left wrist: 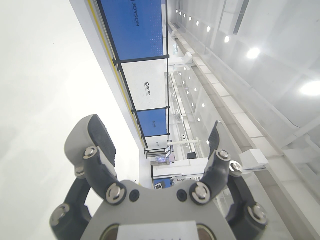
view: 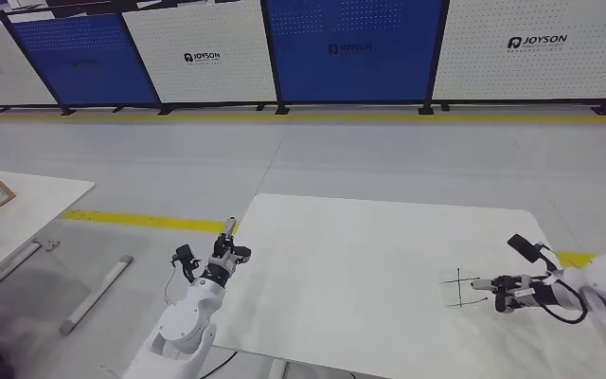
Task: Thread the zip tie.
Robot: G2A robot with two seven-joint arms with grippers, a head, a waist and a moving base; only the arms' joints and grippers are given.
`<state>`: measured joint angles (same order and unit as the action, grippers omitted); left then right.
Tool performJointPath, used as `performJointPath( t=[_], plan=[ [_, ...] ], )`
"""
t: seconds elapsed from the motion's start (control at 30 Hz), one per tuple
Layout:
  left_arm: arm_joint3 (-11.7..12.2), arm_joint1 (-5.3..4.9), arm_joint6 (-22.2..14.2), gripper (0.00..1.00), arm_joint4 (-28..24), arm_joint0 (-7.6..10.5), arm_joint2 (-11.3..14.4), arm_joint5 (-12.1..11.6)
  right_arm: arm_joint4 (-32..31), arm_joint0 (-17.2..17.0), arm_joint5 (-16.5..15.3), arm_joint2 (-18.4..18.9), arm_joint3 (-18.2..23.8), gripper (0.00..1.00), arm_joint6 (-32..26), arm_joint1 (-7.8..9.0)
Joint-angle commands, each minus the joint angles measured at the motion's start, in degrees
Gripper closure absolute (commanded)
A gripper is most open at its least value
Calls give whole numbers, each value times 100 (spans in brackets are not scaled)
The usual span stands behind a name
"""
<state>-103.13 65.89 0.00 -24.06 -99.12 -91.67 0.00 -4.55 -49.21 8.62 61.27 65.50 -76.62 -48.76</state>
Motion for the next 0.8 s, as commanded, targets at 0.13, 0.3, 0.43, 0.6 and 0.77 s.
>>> performJointPath(
  t=[0.13, 0.3, 0.43, 0.6, 0.77],
  plan=[
    [0, 0, 0, 0, 0, 0, 0, 0, -17, 81, 62, -72, -156, 58, -92, -20],
    [0, 0, 0, 0, 0, 0, 0, 0, -94, 181, 138, -191, -278, 63, -123, -56],
    [0, 0, 0, 0, 0, 0, 0, 0, -78, 265, 166, -254, -411, 64, -129, -87],
    [0, 0, 0, 0, 0, 0, 0, 0, -89, 326, 182, -326, -527, 62, -105, -118],
    [0, 0, 0, 0, 0, 0, 0, 0, -99, 358, 167, -370, -591, 69, -116, -135]
  ],
)
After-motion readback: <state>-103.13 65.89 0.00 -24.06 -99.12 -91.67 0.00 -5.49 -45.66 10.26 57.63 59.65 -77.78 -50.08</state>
